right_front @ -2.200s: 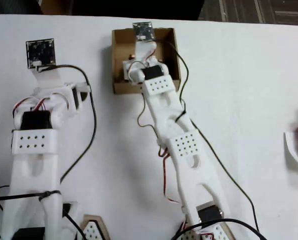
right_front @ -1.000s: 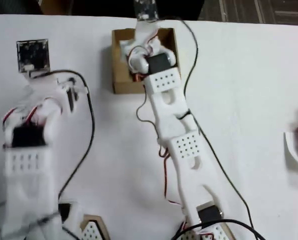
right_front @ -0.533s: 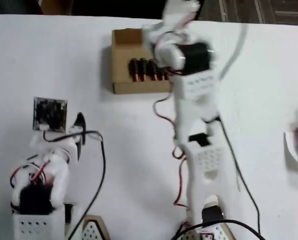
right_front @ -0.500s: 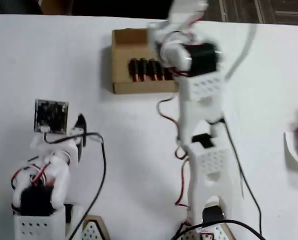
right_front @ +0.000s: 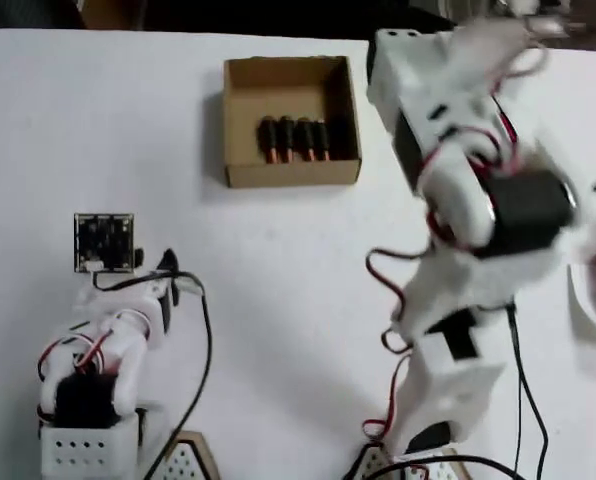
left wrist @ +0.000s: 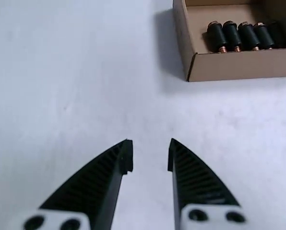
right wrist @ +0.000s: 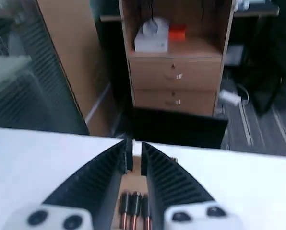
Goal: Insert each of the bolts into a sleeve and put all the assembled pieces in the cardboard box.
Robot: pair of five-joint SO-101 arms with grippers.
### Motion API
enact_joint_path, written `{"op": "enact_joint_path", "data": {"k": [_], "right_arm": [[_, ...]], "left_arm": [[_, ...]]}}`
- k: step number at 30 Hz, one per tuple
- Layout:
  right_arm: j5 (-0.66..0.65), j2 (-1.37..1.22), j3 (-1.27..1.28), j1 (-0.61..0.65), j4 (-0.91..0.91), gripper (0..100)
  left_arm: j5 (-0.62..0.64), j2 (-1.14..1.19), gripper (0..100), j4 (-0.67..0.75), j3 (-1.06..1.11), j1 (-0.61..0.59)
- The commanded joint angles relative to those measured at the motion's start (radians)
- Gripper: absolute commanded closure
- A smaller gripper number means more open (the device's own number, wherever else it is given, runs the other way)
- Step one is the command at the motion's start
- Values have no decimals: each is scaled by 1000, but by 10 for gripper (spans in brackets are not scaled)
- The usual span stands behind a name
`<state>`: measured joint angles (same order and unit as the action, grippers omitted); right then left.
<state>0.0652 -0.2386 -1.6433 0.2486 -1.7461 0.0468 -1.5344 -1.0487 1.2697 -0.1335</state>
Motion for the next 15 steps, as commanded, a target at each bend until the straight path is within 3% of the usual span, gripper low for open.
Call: {"op": "enact_joint_path", "data": {"k": [1, 7, 15], "right_arm": [[-8, 127, -23, -22, -21, 978], [9, 56, 18, -113, -22, 978], [361, 77, 140, -81, -22, 978]], "left_arm": [[5, -11, 854, -9, -2, 12], [6, -11, 854, -9, -2, 12], [6, -11, 856, -15, -4, 12]]}}
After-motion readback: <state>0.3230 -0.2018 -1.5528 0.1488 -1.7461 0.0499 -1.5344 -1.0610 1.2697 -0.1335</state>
